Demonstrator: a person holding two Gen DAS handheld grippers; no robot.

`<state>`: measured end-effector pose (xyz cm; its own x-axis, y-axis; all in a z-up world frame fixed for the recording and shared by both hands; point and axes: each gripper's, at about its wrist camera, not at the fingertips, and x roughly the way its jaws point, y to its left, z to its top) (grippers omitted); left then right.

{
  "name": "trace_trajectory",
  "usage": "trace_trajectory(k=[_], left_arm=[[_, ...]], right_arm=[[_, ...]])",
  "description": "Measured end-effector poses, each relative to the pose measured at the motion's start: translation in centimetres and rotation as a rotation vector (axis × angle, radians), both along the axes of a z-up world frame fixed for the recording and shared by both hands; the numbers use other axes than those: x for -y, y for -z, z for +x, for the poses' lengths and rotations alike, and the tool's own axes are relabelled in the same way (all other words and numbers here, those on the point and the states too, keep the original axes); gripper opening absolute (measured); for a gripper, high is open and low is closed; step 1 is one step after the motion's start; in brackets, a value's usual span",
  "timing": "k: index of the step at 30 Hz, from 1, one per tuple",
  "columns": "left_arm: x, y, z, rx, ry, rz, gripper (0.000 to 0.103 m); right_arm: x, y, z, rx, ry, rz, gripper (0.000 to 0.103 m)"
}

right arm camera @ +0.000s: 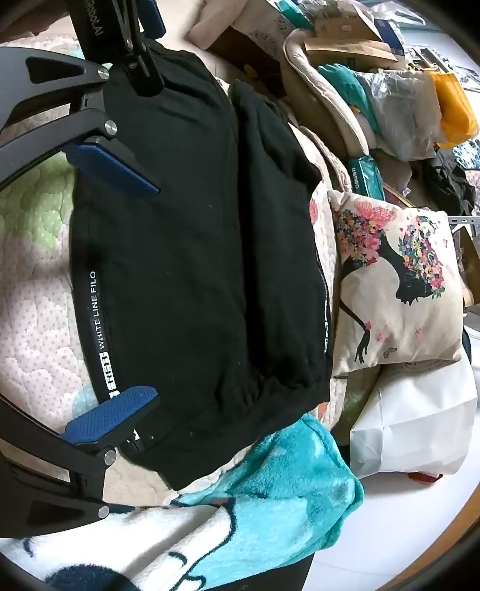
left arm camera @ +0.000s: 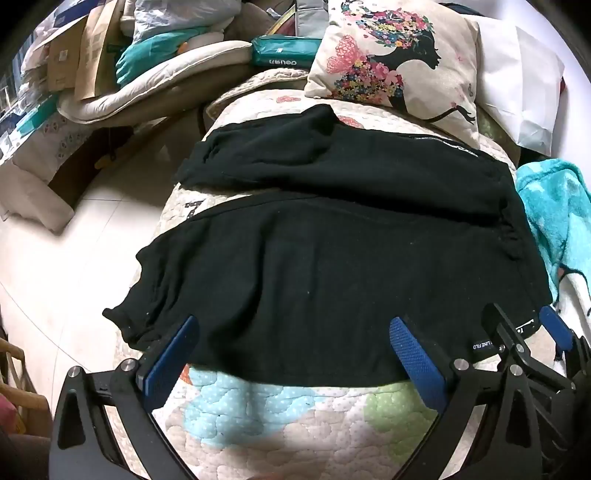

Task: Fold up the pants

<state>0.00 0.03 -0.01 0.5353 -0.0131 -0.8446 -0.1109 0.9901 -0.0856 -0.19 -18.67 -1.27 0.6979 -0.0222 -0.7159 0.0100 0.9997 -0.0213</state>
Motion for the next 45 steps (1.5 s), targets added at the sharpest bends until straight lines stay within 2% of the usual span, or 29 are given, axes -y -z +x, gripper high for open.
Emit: trace_trajectory(k=[45], left_arm=[[0.7,1.2,0.0,-0.036,0.023,0.012,0.103]], right_arm=[[0.0,0.4,0.2,-0.016,0.001,0.006,0.103]])
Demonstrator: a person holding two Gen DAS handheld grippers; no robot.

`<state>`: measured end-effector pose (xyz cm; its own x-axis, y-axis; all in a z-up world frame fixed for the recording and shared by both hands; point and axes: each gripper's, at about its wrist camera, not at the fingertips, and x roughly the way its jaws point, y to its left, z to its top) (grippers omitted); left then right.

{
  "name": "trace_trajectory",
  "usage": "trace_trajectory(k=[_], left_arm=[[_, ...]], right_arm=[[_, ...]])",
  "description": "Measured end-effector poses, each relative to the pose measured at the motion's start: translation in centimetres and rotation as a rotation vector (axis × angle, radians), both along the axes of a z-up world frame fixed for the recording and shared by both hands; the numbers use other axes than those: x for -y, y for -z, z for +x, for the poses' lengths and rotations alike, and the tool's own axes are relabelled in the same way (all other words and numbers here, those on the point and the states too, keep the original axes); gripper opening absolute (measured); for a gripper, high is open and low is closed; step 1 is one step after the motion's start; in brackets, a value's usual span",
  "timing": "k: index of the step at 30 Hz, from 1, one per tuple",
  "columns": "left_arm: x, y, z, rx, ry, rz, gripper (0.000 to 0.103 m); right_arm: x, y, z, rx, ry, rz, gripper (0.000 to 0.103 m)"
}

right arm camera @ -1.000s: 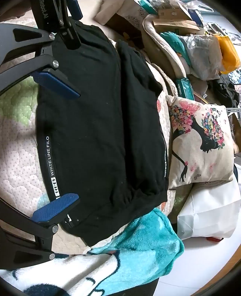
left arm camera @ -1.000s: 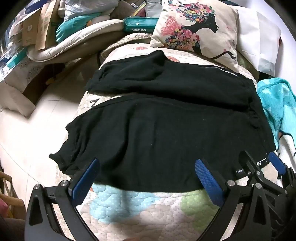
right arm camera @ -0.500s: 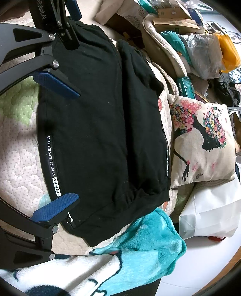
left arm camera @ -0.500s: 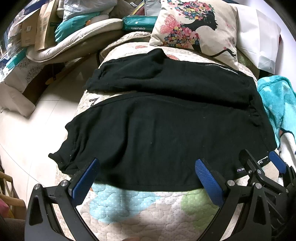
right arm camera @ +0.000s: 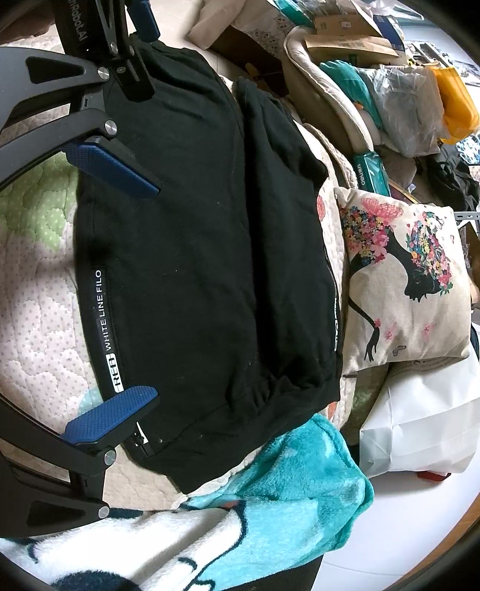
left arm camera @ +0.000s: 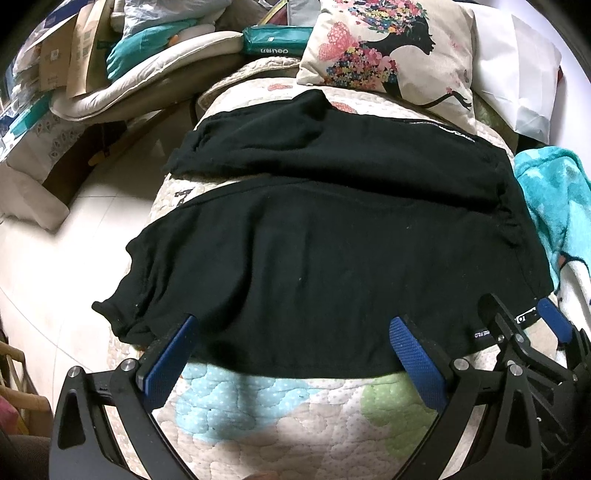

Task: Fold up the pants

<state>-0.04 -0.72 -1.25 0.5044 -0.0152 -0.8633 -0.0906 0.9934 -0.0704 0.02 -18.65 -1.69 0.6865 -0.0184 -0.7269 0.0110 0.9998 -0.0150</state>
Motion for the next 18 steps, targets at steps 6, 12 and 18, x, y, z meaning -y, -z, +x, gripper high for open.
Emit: trace_trajectory(k=[6,12,18], left_arm=[[0.1,1.0,0.3,-0.017,-0.002,0.032,0.103],[0.6,2.4,0.6,-0.050,0.012,0.071,0.103],[1.1,3.6,0.8,-0.079,0.031,0.098,0.103]], right_arm=[[0.6,0.0,-0.2,0.001,0.004,0.000,0.103],[0.7,0.3,-0.1,-0.004,0.012,-0.001,0.103],[0.8,0.1,-0.2,-0.007,0.015,0.003,0.103]])
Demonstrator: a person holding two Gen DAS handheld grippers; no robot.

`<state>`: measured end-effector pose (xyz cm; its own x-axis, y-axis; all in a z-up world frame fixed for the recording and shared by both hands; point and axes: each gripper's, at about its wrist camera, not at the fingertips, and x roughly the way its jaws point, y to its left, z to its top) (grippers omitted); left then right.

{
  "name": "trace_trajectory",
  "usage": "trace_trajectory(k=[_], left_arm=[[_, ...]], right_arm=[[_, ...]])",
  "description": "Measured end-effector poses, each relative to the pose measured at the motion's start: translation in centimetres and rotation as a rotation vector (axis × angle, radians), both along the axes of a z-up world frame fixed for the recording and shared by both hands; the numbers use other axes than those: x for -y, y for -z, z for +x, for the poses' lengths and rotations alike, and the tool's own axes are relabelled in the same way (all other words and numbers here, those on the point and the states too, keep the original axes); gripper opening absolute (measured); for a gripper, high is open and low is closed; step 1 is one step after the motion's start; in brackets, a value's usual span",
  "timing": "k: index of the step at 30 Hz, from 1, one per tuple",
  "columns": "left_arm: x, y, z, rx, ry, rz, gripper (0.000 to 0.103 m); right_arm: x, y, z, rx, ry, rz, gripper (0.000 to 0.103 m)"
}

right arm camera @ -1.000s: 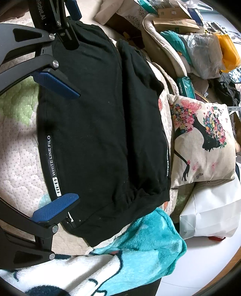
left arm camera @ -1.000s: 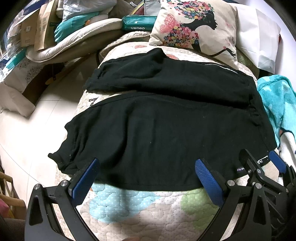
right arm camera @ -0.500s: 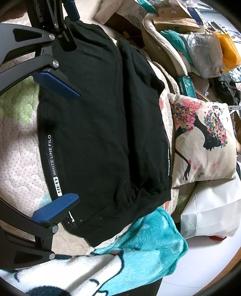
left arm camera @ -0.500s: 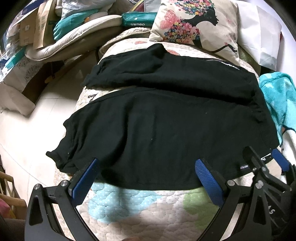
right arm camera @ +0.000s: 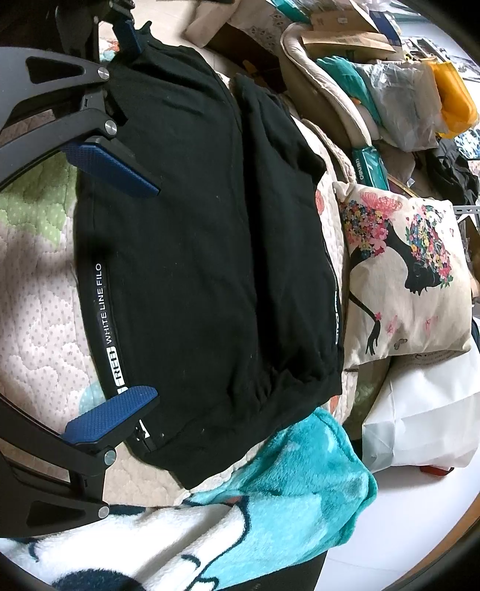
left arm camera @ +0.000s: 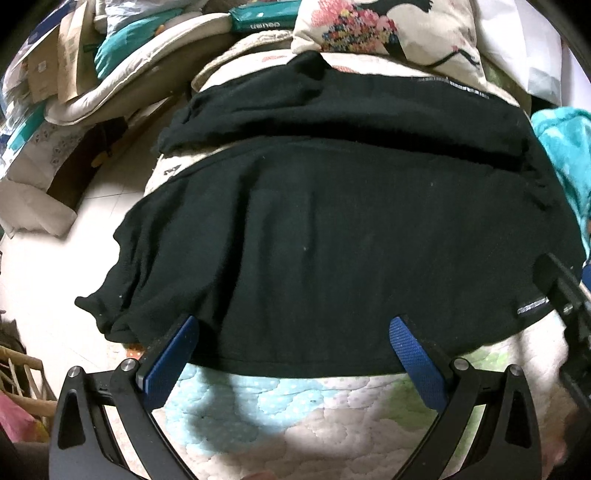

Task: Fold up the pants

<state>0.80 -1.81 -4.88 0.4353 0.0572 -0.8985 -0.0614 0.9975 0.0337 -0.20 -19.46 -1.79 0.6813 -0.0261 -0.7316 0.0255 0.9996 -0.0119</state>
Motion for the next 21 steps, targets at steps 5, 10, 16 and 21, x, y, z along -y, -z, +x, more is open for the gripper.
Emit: trace_trajectory(k=[5,10,16,21], left_arm=[[0.3,0.4,0.0,0.002,0.006,0.012,0.103],[0.4,0.6,-0.3,0.018,0.008,0.010,0.103],[0.4,0.6,-0.5,0.012,0.025,0.004,0.103],[-0.8,-1.1,-0.2,-0.014,0.034,-0.094,0.090]], right_arm=[[0.0,0.0,0.0,0.000,0.001,0.000,0.103],[0.0,0.0,0.0,0.003,0.002,-0.002,0.103],[0.0,0.0,0.0,0.004,0.002,-0.002,0.103],[-0.1,-0.4,0.0,0.007,-0.004,-0.011,0.103]])
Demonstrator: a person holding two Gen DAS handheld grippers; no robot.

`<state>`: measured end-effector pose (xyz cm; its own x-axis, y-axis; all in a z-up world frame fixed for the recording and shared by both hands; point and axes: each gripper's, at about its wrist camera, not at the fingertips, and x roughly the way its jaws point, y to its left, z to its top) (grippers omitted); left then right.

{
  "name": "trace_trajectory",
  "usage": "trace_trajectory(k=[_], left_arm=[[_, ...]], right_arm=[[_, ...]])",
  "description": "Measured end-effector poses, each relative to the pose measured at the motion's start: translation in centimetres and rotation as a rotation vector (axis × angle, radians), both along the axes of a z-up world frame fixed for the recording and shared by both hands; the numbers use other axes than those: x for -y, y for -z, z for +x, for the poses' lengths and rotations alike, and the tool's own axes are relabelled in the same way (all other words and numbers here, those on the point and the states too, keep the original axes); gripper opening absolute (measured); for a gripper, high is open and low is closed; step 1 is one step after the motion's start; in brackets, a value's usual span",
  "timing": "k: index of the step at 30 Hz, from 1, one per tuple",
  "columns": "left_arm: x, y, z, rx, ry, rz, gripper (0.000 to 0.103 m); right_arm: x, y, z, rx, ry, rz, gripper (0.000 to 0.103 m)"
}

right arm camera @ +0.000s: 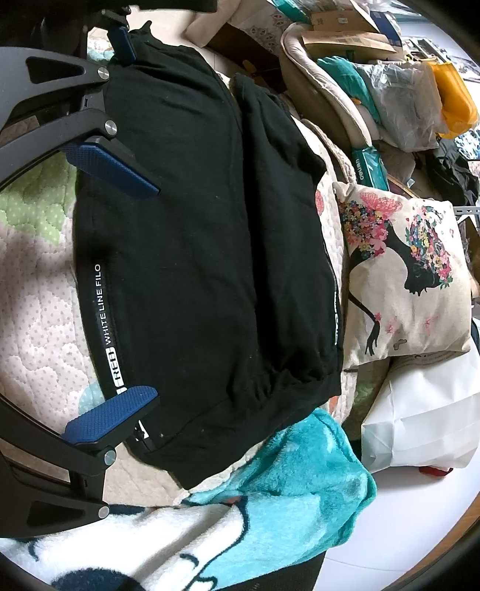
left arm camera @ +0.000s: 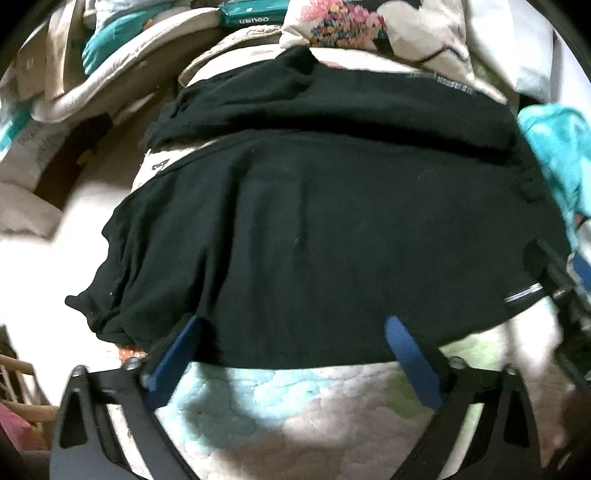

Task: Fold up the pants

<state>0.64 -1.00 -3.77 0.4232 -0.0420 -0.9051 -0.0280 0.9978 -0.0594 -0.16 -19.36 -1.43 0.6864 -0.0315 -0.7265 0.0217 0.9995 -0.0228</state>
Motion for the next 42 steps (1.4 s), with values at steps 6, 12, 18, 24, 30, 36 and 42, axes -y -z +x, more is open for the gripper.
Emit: trace_trajectory(k=[6,12,18,24,30,36,42], left_arm=[[-4.8,-4.6,3.1,0.066,-0.076,-0.114,0.089],[-10.8,-4.2,11.6,0.047,-0.160,-0.161,0.089],[-17.0,-1.7,18.6,0.070,-0.289,-0.279,0.089],[-14.9,-0.4,24.1,0.105,-0.145,-0.203,0.088],[-10.8,0.4,25.6,0.124,-0.036,0.061,0.021],[-14.1,0.1,26.3,0.107,-0.168,0.061,0.011],[-16.7,-0.6,26.0,0.133,-0.269,-0.047,0.043]], right_arm=[[-0.5,-3.6,0.1,0.027,-0.068,-0.016,0.103],[-2.1,-6.2,2.9,-0.023,-0.191,-0.010,0.103],[-4.5,-5.9,4.8,0.034,-0.273,-0.087,0.103],[-5.2,-2.5,6.0,-0.032,-0.313,-0.071,0.103],[-5.0,-0.7,7.0,-0.070,-0.282,-0.062,0.103],[-4.4,-0.2,7.3,-0.077,-0.257,-0.058,0.101],[-3.6,0.1,7.6,-0.085,-0.226,-0.038,0.100]])
